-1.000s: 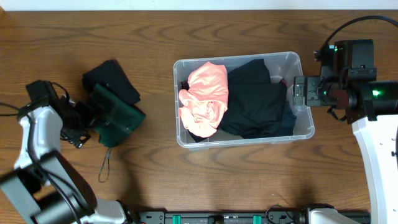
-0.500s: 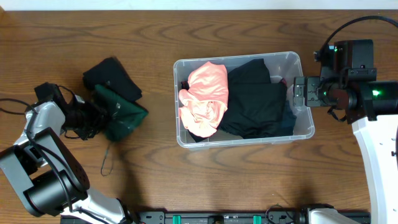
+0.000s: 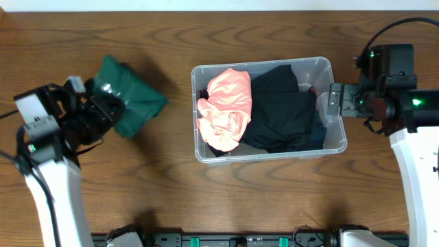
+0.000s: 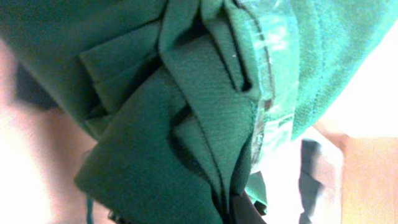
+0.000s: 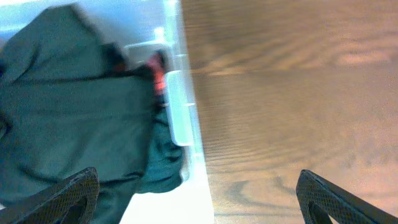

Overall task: Pack container
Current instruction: 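Grasp the green taped garment with the left gripper and lift it, then place the green taped garment into the bin with the left gripper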

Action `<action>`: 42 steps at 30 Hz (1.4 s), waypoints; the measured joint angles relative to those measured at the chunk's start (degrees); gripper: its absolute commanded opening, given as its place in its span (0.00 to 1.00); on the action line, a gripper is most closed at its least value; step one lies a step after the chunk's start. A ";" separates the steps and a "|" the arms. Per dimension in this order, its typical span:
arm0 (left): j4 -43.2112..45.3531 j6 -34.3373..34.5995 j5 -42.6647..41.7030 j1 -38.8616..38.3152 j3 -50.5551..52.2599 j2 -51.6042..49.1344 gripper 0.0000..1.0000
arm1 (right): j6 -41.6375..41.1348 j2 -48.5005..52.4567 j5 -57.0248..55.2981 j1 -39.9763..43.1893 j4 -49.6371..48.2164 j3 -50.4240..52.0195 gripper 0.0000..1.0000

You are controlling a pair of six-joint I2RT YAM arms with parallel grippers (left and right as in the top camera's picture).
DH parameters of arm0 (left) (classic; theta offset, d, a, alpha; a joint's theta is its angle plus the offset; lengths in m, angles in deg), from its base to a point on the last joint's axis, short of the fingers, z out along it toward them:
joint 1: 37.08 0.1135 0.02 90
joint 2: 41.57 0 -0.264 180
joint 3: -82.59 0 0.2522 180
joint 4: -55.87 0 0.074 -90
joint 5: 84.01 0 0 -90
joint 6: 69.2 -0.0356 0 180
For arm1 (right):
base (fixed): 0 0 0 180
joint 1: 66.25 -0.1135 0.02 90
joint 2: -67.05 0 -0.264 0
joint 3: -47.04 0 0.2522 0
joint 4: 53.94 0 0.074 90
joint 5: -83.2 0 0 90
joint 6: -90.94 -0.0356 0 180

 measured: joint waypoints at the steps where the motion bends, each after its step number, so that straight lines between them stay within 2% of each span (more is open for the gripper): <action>1: 1.49 0.90 -0.15 -2.58 0.00 2.19 0.06 | -1.51 -0.04 -0.79 0.87 0.02 0.00 0.99; 5: 8.31 3.45 -0.63 -14.71 0.00 6.14 0.06 | -7.56 -0.74 -4.57 5.84 0.07 0.00 0.99; 9: 14.12 4.55 2.29 -28.92 0.00 3.96 0.06 | -10.69 -1.33 -6.10 10.67 0.39 0.00 0.99; 15: 22.99 6.12 5.16 -44.94 0.00 -7.30 0.06 | -11.65 -1.46 -6.78 13.09 2.10 0.04 0.99; 22: 29.11 7.45 5.60 -54.12 0.00 -21.90 0.06 | -11.67 -1.46 -6.78 13.09 2.34 0.07 0.99; 23: 29.40 7.50 5.60 -54.75 0.00 -23.50 0.09 | -11.65 -1.46 -6.78 13.09 2.32 0.07 0.99; 24: 29.44 7.54 5.64 -55.17 0.00 -24.81 0.17 | -11.65 -1.46 -6.78 13.09 2.32 0.07 0.99; 27: 29.46 7.93 5.79 -55.32 0.00 -26.80 0.84 | -11.65 -1.46 -6.75 13.09 2.34 0.07 0.99; 28: 29.14 8.07 5.77 -55.17 0.00 -26.97 0.98 | -11.65 -1.46 -6.78 13.09 2.32 0.07 0.99; 31: 25.62 7.41 5.33 -54.77 -0.61 -26.77 0.98 | -11.65 -1.46 -6.75 13.09 2.40 0.07 0.99; 35: 12.44 3.98 8.02 -53.40 -6.19 -24.70 0.98 | -11.65 -1.46 -6.78 13.09 2.51 0.07 0.99; 38: 4.63 1.29 14.08 -51.34 -11.91 -20.15 0.98 | -11.63 -1.46 -6.78 13.09 2.51 0.11 0.99; 42: 1.40 -0.61 24.74 -45.94 -17.25 -10.29 0.98 | -11.47 -1.46 -6.75 13.09 2.45 0.11 0.99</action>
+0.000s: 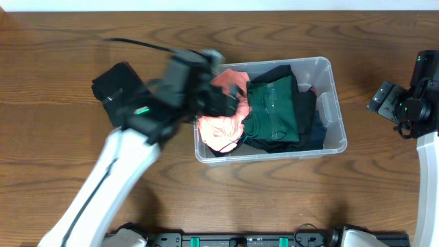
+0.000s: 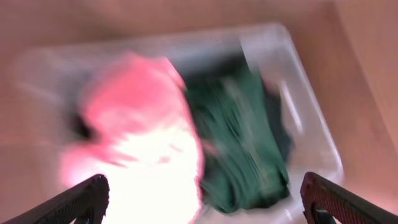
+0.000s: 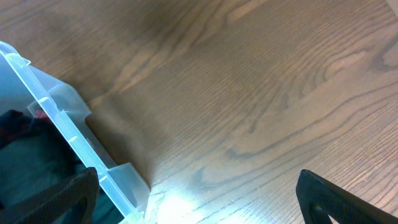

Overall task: Pack container
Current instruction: 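Place the green taped garment into the bin with the left gripper, then grasp the black folded garment with the left gripper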

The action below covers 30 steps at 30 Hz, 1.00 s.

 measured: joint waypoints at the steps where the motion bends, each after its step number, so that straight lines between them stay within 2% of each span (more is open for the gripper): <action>1: -0.70 -0.31 2.80 2.25 -0.70 2.62 0.98 | 0.02 0.00 -0.02 0.00 -0.04 0.00 0.99; 5: -5.84 -1.07 10.75 15.23 -1.73 9.29 0.98 | 0.04 0.00 -0.02 0.00 -0.11 0.00 0.99; 8: -9.90 -1.53 12.28 26.88 -1.57 8.81 0.98 | 0.04 0.00 0.00 0.00 -0.11 0.00 0.99; 12: -10.10 -3.67 8.63 40.46 -0.57 0.70 0.98 | 0.07 0.00 0.15 0.00 -0.13 0.00 0.99; 15: -8.63 -4.83 4.98 46.84 -0.35 -8.70 0.98 | 0.07 0.00 0.26 0.00 -0.11 0.00 0.99; 19: -3.48 -5.68 -0.87 50.88 -0.09 -20.44 0.98 | 0.09 0.00 0.28 0.00 -0.15 0.00 0.99; 23: 1.75 -6.60 -6.97 51.58 0.35 -30.01 0.98 | 0.52 0.00 0.50 0.00 -0.15 0.00 0.99; 30: 6.91 -7.82 -11.91 50.64 0.39 -39.67 0.98 | 1.25 0.00 1.11 0.00 -0.17 0.00 0.99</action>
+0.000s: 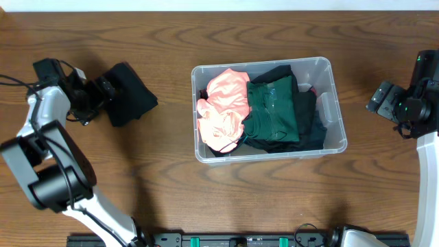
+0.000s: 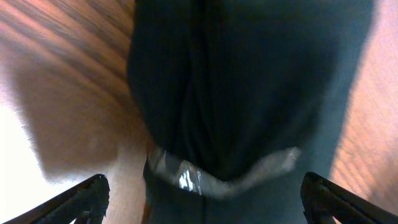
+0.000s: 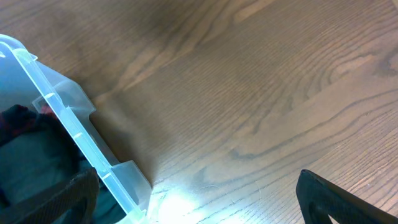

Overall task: Pack container
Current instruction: 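Grasp the black folded garment with the left gripper, then place the black folded garment into the bin with the left gripper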

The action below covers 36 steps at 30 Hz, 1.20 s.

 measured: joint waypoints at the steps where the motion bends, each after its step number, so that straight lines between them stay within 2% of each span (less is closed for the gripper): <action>1: 0.20 -0.02 -0.22 -0.02 0.00 -0.96 0.98 | 0.09 0.00 0.04 0.00 0.02 0.00 0.99; 3: 0.81 -0.22 -1.07 0.00 -0.31 -1.73 0.99 | 0.13 0.00 0.09 0.00 0.00 0.02 0.99; 4: 0.98 -0.33 -1.20 0.02 -0.35 -1.99 0.93 | 0.13 0.00 0.17 0.00 0.09 0.02 0.99; 5: 0.90 -0.28 -1.51 0.02 -0.50 -2.10 0.81 | 0.13 0.00 0.20 0.00 0.07 0.02 0.99; 9: 0.02 -0.87 -2.91 -0.31 -0.48 -2.93 0.21 | 0.17 0.00 0.20 0.00 0.09 0.02 0.99; 10: -0.39 -1.03 -3.58 -0.48 -0.48 -2.95 0.12 | 0.22 0.00 0.22 0.00 0.09 0.02 0.99; 11: -0.66 -1.14 -4.20 -0.59 -0.50 -2.82 0.08 | 0.33 0.00 0.22 0.00 0.04 0.02 0.99; 18: -3.58 -2.38 -5.14 -2.60 -0.39 1.73 0.06 | 0.55 0.00 0.24 0.00 0.09 0.02 0.99; 25: -5.11 -2.08 -5.11 -7.98 -0.17 22.45 0.06 | 1.09 0.00 0.61 0.00 0.04 0.02 0.99; 31: -5.18 -0.66 -6.01 -22.01 -0.28 38.45 0.06 | 1.36 0.00 -0.15 0.02 0.07 0.02 0.99; 36: -2.10 2.27 -6.36 -36.76 -0.28 39.82 0.06 | 1.36 0.00 -0.68 0.02 0.15 0.02 0.99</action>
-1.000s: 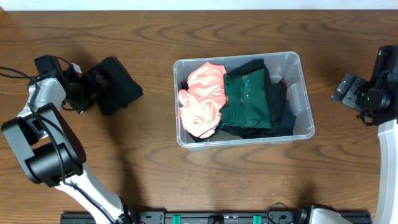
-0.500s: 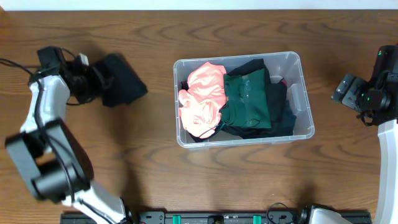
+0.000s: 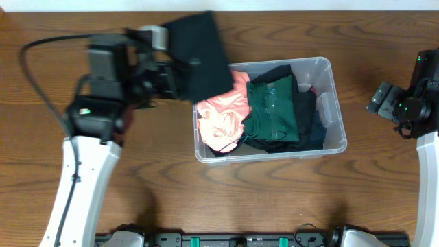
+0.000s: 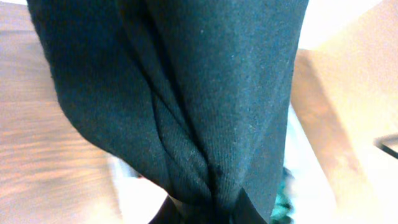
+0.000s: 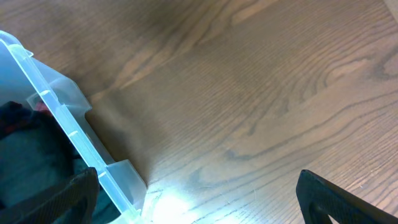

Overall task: Pack container
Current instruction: 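Place the black folded garment into the bin with the left gripper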

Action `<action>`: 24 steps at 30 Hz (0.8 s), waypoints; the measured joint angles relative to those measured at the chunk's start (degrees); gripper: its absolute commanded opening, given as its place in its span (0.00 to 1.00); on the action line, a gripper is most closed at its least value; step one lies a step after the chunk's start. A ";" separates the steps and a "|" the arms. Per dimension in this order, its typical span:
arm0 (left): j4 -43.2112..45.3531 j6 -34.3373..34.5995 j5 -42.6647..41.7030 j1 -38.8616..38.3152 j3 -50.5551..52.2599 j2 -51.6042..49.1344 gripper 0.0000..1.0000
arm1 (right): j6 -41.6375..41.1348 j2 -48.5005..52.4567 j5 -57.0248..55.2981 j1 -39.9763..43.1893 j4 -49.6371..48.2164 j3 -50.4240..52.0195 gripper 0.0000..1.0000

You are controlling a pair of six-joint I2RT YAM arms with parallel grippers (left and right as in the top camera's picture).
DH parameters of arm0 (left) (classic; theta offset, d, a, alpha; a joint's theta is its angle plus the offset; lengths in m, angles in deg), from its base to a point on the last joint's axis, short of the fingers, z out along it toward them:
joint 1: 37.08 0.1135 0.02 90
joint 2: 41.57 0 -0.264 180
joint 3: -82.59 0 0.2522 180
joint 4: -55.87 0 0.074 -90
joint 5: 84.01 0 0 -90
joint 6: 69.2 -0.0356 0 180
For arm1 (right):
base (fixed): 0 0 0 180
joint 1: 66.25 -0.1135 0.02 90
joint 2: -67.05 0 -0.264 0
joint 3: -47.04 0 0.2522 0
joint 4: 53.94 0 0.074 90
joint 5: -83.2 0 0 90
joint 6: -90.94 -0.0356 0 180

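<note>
A clear plastic container (image 3: 274, 156) stands right of the table's middle. It holds a pink garment (image 3: 223, 113), a green garment (image 3: 273, 110) and black clothes (image 3: 307, 120). My left gripper (image 3: 164, 75) is shut on a folded black garment (image 3: 199, 58), held above the container's upper-left corner. In the left wrist view this black garment (image 4: 186, 93) fills the frame and mostly hides the left gripper (image 4: 208, 214). My right gripper (image 5: 199, 199) stands wide open over bare wood, to the right of the container's wall (image 5: 68, 143), with nothing between its fingers.
The wooden table (image 3: 226, 199) spreads around the container. Its far edge runs along the top of the overhead view. A black rail with green clips (image 3: 240, 240) lines the near edge. The right arm (image 3: 408, 103) stands at the table's right edge.
The left gripper was open over the black garment lying at the table's far left. Now it is shut on that garment and holds it raised at the container's upper-left corner. The right arm has not moved.
The left gripper first held a green garment at the table's left, with the right gripper by the container's right wall. Then the green garment lay in the container and the right arm stood farther right. The left gripper then reached the black garment, which now hangs at the container.
</note>
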 measured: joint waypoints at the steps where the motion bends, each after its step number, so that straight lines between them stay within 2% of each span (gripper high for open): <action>1: 1.60 0.94 0.26 -3.50 0.00 -0.74 0.06 | 0.00 0.00 -0.09 0.00 0.07 0.00 0.99; 11: 16.65 13.57 7.78 -27.17 0.00 -13.40 0.06 | 0.00 0.00 -0.24 0.00 0.39 0.07 0.99; 15: 19.34 20.00 10.23 -31.19 0.02 -19.21 0.06 | 0.02 0.00 -0.17 0.02 0.37 0.09 0.99; 21: 24.06 25.73 12.22 -31.74 0.02 -26.40 0.07 | 0.02 0.00 -0.13 0.02 0.39 0.09 0.99; 22: 24.22 26.21 12.39 -31.67 0.02 -27.10 0.15 | 0.02 0.00 -0.13 0.00 0.39 0.09 0.99; 23: 24.20 26.45 12.44 -31.63 0.02 -27.78 0.35 | 0.02 0.00 -0.13 0.02 0.44 0.09 0.99; 24: 24.15 26.88 12.37 -31.63 0.02 -28.41 0.59 | 0.02 0.00 -0.13 0.00 0.50 0.09 0.99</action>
